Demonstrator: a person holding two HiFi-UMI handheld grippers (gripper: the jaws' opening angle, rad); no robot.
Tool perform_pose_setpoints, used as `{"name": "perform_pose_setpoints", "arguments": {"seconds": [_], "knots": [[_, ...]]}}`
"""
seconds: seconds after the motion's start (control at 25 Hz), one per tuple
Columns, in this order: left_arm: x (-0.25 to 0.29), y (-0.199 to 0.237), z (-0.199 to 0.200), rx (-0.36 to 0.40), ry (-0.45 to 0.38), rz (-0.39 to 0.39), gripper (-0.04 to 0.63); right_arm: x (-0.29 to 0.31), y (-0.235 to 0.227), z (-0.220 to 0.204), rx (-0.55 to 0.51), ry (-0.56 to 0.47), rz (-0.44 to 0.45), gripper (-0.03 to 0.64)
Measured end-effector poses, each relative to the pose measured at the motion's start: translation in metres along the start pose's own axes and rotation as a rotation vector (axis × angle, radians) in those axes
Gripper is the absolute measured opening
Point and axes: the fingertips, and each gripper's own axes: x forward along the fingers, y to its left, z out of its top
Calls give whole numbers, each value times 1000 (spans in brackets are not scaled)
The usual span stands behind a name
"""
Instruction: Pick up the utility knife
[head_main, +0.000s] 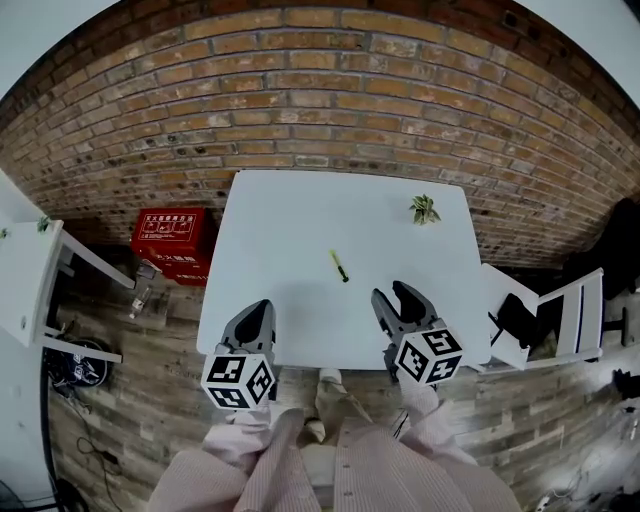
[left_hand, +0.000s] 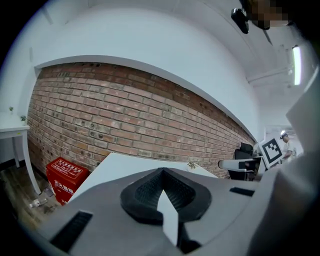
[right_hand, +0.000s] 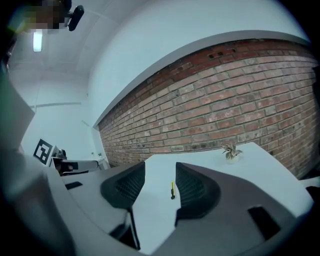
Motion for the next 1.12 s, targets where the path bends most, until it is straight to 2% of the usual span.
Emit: {"name": "perform_pose_setpoints", "arguments": {"seconds": [0.6, 1.12], "knots": [[71, 25, -22, -65, 95, 72, -8, 88, -37, -33, 22, 186, 87, 179], [119, 43, -57, -114, 209, 109, -8, 145, -48, -65, 14, 339, 146, 179]]}}
